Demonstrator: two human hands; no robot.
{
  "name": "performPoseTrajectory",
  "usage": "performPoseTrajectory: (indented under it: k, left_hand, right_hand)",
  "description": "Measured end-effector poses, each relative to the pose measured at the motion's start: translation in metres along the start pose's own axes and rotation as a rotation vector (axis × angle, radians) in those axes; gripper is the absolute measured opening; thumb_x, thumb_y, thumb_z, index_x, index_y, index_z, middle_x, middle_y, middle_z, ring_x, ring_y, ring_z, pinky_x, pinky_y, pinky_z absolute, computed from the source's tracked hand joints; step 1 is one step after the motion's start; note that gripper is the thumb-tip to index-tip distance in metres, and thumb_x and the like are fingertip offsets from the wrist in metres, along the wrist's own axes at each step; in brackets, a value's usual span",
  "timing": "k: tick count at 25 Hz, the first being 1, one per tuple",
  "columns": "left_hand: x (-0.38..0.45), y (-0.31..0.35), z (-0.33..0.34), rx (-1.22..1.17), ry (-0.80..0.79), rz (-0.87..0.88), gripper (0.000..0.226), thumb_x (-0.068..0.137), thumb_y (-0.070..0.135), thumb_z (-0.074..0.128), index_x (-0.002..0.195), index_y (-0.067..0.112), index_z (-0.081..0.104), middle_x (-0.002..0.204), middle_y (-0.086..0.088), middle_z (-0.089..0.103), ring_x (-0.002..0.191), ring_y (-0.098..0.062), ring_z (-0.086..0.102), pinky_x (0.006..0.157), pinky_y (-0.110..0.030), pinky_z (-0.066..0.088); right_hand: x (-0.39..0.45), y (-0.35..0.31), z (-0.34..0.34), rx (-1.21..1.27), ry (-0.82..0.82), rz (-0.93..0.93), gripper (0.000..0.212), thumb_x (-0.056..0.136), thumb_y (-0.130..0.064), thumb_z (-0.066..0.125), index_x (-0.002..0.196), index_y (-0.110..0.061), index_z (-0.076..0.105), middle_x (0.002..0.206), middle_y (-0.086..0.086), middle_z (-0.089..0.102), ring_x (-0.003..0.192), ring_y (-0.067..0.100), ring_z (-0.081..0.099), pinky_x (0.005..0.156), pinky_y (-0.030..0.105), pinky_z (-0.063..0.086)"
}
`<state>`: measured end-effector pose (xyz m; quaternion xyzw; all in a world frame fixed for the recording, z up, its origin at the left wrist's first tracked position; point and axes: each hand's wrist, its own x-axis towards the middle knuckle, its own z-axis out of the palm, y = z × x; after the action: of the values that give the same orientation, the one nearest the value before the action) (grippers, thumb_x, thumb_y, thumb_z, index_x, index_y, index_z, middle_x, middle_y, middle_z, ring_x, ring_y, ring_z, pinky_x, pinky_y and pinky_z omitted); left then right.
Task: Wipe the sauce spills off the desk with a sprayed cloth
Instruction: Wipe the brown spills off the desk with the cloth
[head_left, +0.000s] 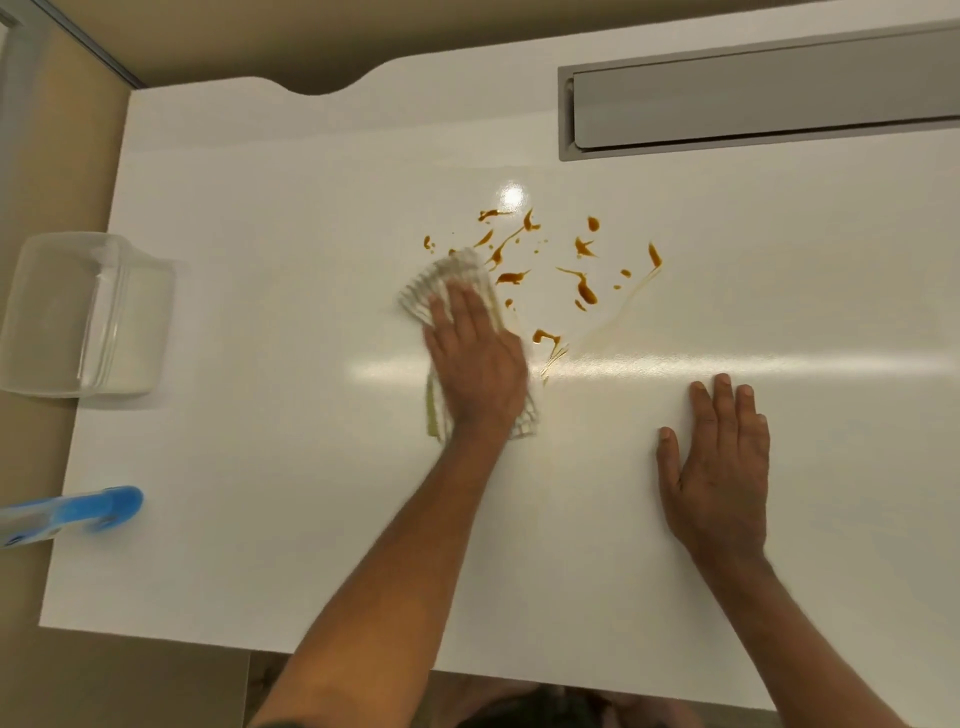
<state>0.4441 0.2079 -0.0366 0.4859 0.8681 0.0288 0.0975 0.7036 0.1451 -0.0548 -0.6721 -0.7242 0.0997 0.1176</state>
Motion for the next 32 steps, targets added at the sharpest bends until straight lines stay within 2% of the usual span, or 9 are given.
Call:
performPoseTrajectory:
  k: [5,7,9,12,16,20,24,28,32]
  left_hand:
    - [-0.129,0.004,0.019,-0.037,-0.075,0.485,0.075,0.098,0.029,0.043,0.167,0.008,0.023,0.176,-0.012,0.017,0.164,-0.034,0.012,0.128,-0.055,0.027]
    - [-0.142,-0.03,0.016,-0.007,-0.122,0.538,0.076,0.094,0.029,0.047,0.165,0.01,0.03,0.175,-0.01,0.022,0.163,-0.034,0.019,0.124,-0.056,0.034]
    - [-0.125,-0.055,0.006,0.019,-0.106,0.384,0.071,0.095,0.029,0.044,0.162,0.007,0.037,0.173,-0.013,0.028,0.16,-0.037,0.026,0.123,-0.057,0.036]
    - [-0.061,-0.05,-0.004,0.051,-0.045,0.095,0.067,0.102,0.03,0.033,0.164,0.004,0.031,0.174,-0.016,0.025,0.16,-0.039,0.024,0.127,-0.056,0.028]
    - [0.007,0.01,-0.006,-0.03,-0.037,-0.015,0.075,0.1,0.038,0.016,0.167,0.003,0.019,0.176,-0.018,0.015,0.163,-0.039,0.014,0.13,-0.057,0.019]
    - [-0.003,0.051,0.006,0.02,-0.044,0.307,0.071,0.103,0.034,0.03,0.167,0.004,0.02,0.176,-0.016,0.014,0.163,-0.037,0.012,0.131,-0.053,0.016]
    - [-0.057,0.02,0.012,0.008,-0.076,0.694,0.07,0.1,0.031,0.04,0.165,0.005,0.029,0.174,-0.014,0.023,0.163,-0.037,0.016,0.128,-0.055,0.025]
    - [-0.158,-0.03,0.027,0.029,-0.134,0.815,0.075,0.099,0.033,0.046,0.167,0.01,0.025,0.177,-0.011,0.016,0.164,-0.035,0.008,0.129,-0.056,0.025]
    - [-0.163,-0.035,0.029,0.081,-0.158,0.877,0.077,0.099,0.039,0.046,0.168,0.014,0.022,0.177,-0.009,0.014,0.164,-0.035,0.009,0.129,-0.057,0.025]
  right_hand:
    - [0.0,0.003,0.0,0.019,0.001,-0.011,0.062,0.108,-0.038,0.037,0.163,-0.009,0.032,0.173,0.013,0.025,0.164,0.031,0.014,0.132,0.053,0.019]
    - [0.0,0.003,0.0,0.021,-0.004,-0.004,0.062,0.108,-0.037,0.038,0.163,-0.009,0.032,0.174,0.012,0.025,0.164,0.03,0.013,0.132,0.052,0.019]
    - [-0.001,0.003,0.001,0.026,-0.003,0.0,0.062,0.108,-0.037,0.038,0.163,-0.009,0.032,0.174,0.012,0.024,0.165,0.03,0.012,0.132,0.051,0.018]
    - [-0.001,0.004,0.004,0.005,0.012,-0.003,0.062,0.109,-0.038,0.039,0.163,-0.009,0.032,0.174,0.013,0.025,0.164,0.031,0.014,0.132,0.051,0.018]
    - [-0.001,0.004,0.006,-0.016,0.023,-0.012,0.061,0.109,-0.037,0.038,0.163,-0.008,0.032,0.174,0.014,0.024,0.164,0.032,0.015,0.132,0.051,0.019]
    - [-0.001,0.004,0.004,0.015,-0.001,-0.009,0.059,0.109,-0.03,0.033,0.163,-0.009,0.032,0.175,0.012,0.022,0.165,0.03,0.013,0.132,0.051,0.018]
    - [-0.001,0.007,0.002,0.04,-0.002,-0.026,0.059,0.106,-0.023,0.032,0.163,-0.008,0.032,0.174,0.012,0.024,0.165,0.03,0.013,0.132,0.053,0.019]
    - [-0.002,0.005,0.001,0.043,-0.012,-0.025,0.061,0.105,-0.022,0.034,0.164,-0.008,0.03,0.175,0.013,0.022,0.165,0.03,0.012,0.132,0.053,0.019]
    - [-0.002,0.004,0.001,0.071,-0.035,-0.008,0.061,0.106,-0.024,0.033,0.165,-0.011,0.028,0.176,0.009,0.018,0.165,0.026,0.009,0.133,0.051,0.016]
